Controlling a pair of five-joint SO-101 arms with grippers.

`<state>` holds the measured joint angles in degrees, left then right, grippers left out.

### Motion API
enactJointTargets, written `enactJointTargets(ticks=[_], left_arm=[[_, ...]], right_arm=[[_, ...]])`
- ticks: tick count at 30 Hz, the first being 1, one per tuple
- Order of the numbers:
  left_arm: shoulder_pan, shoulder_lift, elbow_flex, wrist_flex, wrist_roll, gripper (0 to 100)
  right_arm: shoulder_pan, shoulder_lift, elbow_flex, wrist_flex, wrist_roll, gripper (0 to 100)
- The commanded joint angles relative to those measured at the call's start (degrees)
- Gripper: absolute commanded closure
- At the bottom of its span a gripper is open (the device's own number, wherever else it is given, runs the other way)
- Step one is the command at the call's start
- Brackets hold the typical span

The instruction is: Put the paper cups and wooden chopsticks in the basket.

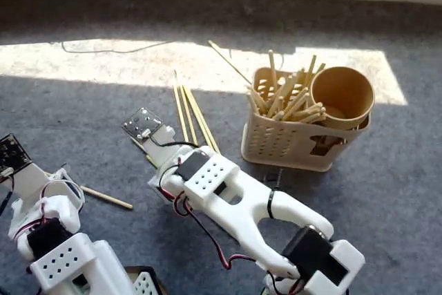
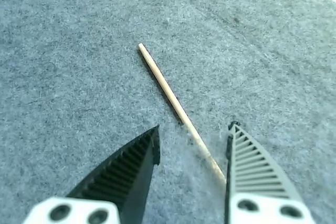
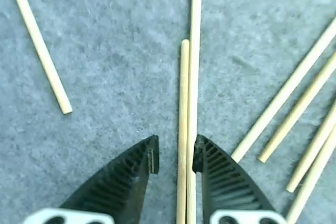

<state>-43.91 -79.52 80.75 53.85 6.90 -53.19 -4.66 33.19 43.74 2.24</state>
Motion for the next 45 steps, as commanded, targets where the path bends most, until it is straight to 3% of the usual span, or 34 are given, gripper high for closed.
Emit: enactJointTargets(ticks=[1,14,19,25,45], left_arm=[[-0.5,-0.5,-0.4,-1.1,-0.7,79],[-0.5,-0.5,-0.4,-1.1,-0.7,79],[-0.5,-0.5,-0.4,-1.1,-0.7,79],[-0.5,-0.5,-0.4,-1.1,-0.7,79],[-0.6,-0.5,-0.2,-1.8,-0.6,79]], right_arm=[[2.4,-4.3,-1.5,0.8,0.5,87.5],[2.9,8.5,-2.2,-1.0,0.6,87.9],[2.9,9.5,-2.2,-2.5,3.3,99.1],[3.0,9.2,-2.2,-2.2,5.9,99.4],[3.0,-27.9,14.5,-1.5,5.8,99.4]])
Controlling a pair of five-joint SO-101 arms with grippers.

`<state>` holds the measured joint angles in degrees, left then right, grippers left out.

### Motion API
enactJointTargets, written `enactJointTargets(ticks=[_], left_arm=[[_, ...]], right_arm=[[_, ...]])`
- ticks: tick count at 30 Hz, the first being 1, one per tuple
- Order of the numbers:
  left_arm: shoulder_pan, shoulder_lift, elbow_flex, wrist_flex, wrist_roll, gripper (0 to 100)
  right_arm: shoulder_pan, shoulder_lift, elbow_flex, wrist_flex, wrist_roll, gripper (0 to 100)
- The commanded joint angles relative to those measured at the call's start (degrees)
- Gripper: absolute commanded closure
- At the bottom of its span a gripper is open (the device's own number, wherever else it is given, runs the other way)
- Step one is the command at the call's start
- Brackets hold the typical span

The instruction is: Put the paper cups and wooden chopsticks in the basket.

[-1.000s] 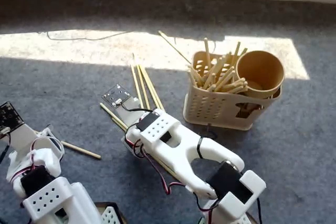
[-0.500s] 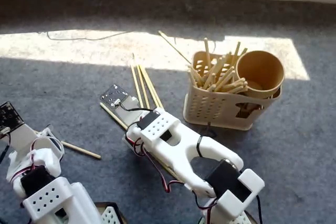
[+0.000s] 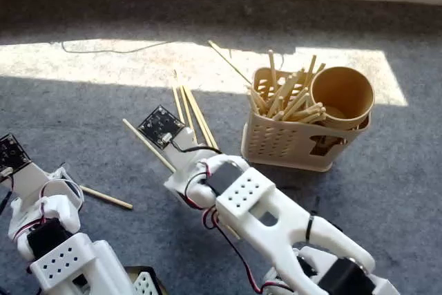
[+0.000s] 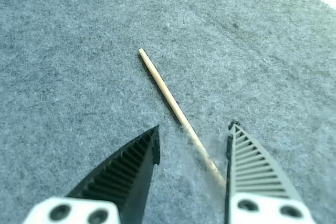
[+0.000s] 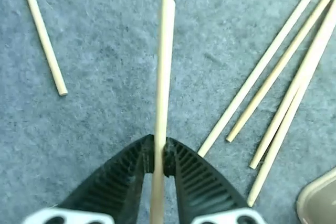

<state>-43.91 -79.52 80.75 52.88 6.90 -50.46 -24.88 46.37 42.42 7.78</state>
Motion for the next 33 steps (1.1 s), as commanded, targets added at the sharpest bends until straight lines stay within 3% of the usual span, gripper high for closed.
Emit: enactJointTargets(ticks=[1,21,30,33], left_arm=[[-0.6,-0.5,0.3,-1.0,-0.7,79],[-0.5,-0.5,0.6,-1.0,-0.7,79],[-0.5,-0.5,0.7,-1.0,-0.8,79],[-0.5,-0.5,0.7,-1.1,-0.8,79]], right_arm=[[0.2,-10.1,2.2,-0.2,0.3,99.4],[0.6,-46.8,12.6,0.7,0.3,99.4],[11.7,-60.0,12.7,0.5,0.3,99.4],[12.5,-64.4,12.7,-4.2,0.3,99.4]])
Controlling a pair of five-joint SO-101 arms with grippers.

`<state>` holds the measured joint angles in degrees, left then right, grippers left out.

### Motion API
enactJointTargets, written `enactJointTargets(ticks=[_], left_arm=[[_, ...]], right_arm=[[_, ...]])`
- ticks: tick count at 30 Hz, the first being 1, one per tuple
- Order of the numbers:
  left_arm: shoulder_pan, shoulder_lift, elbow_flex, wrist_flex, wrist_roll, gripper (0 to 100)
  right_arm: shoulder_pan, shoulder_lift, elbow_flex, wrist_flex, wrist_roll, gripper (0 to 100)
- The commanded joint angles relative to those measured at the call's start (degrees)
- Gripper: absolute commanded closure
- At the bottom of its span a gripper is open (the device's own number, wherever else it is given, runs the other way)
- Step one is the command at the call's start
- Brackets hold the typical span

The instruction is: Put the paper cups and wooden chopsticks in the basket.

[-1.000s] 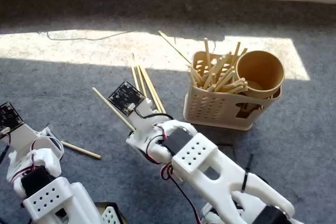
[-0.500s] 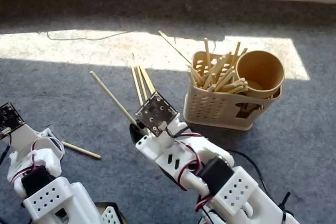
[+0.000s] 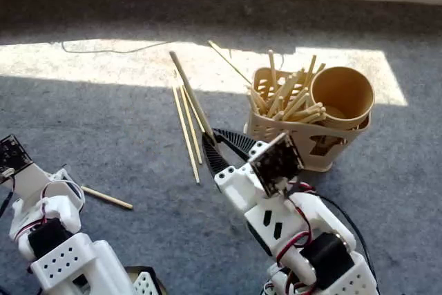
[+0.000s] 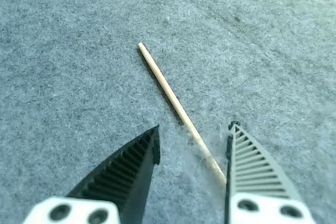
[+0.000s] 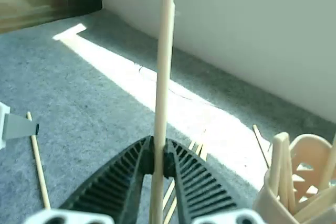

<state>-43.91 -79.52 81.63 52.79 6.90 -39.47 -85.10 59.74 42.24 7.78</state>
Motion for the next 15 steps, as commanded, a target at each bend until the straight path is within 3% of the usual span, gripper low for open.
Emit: enactJointTargets(ticks=[1,10,15], left_arm=[[-0.5,-0.5,-0.2,-1.0,-0.8,79],[-0.6,-0.5,-0.1,-1.0,-0.8,79],[-0.6,-0.5,-0.1,-1.0,-0.8,79]], right_arm=[[1.6,-5.2,-0.7,-5.5,0.4,99.4],[12.1,-6.9,-0.7,-18.8,0.2,99.4],[23.0,-6.8,-0.7,-30.3,-7.3,99.4]])
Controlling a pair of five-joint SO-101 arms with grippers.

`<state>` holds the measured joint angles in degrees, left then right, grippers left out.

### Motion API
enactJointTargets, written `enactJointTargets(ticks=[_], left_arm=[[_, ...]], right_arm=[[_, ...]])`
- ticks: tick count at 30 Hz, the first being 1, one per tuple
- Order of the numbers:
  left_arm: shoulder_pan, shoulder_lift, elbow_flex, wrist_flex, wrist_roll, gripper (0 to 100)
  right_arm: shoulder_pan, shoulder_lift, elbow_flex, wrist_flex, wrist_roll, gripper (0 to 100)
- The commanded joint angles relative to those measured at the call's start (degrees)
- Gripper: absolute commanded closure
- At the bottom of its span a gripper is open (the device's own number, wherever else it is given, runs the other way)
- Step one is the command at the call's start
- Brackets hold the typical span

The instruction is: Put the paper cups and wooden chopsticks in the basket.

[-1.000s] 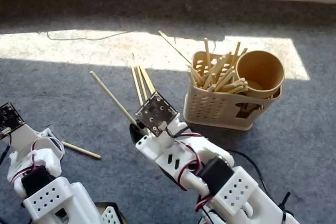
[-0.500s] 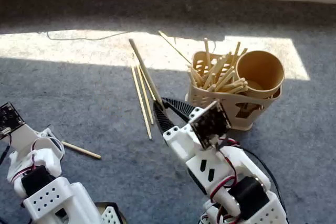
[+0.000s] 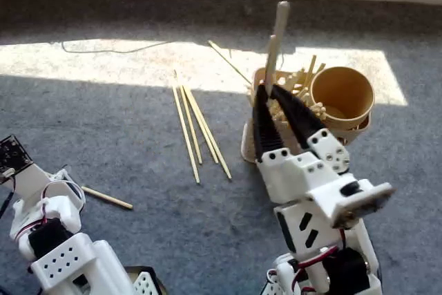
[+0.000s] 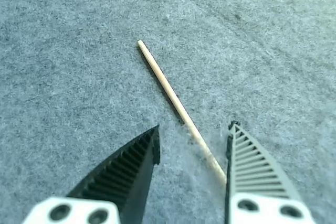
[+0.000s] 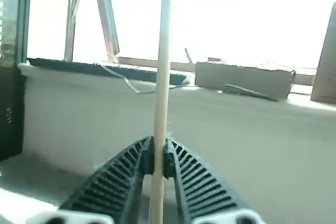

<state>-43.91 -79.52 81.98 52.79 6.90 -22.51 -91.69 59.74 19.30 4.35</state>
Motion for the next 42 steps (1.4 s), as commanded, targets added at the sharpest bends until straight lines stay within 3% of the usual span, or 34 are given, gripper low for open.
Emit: enactJointTargets(ticks=[1,11,15,21,32,38,42], left_arm=[[-0.6,-0.5,-0.5,-1.0,-0.8,79],[-0.5,-0.5,-0.4,-1.0,-0.8,79],[-0.5,-0.5,-0.4,-1.0,-0.8,79],[-0.6,-0.5,-0.4,-1.0,-0.8,79],[-0.7,-0.5,-0.4,-1.0,-0.9,79],[-0.7,-0.5,-0.4,-1.0,-0.9,79],[-0.7,-0.5,-0.4,-1.0,-0.9,79]], right_arm=[[7.9,-0.1,-0.7,-9.3,-5.1,99.4],[11.0,0.0,0.0,-17.3,-6.5,99.4],[11.0,2.8,2.7,-19.5,0.1,99.3],[11.0,12.0,4.2,-25.9,0.6,99.3],[11.3,16.1,3.8,-25.5,0.8,99.3],[16.0,16.0,1.2,-25.2,0.7,99.3],[16.6,16.0,-3.3,-17.1,0.5,99.3]])
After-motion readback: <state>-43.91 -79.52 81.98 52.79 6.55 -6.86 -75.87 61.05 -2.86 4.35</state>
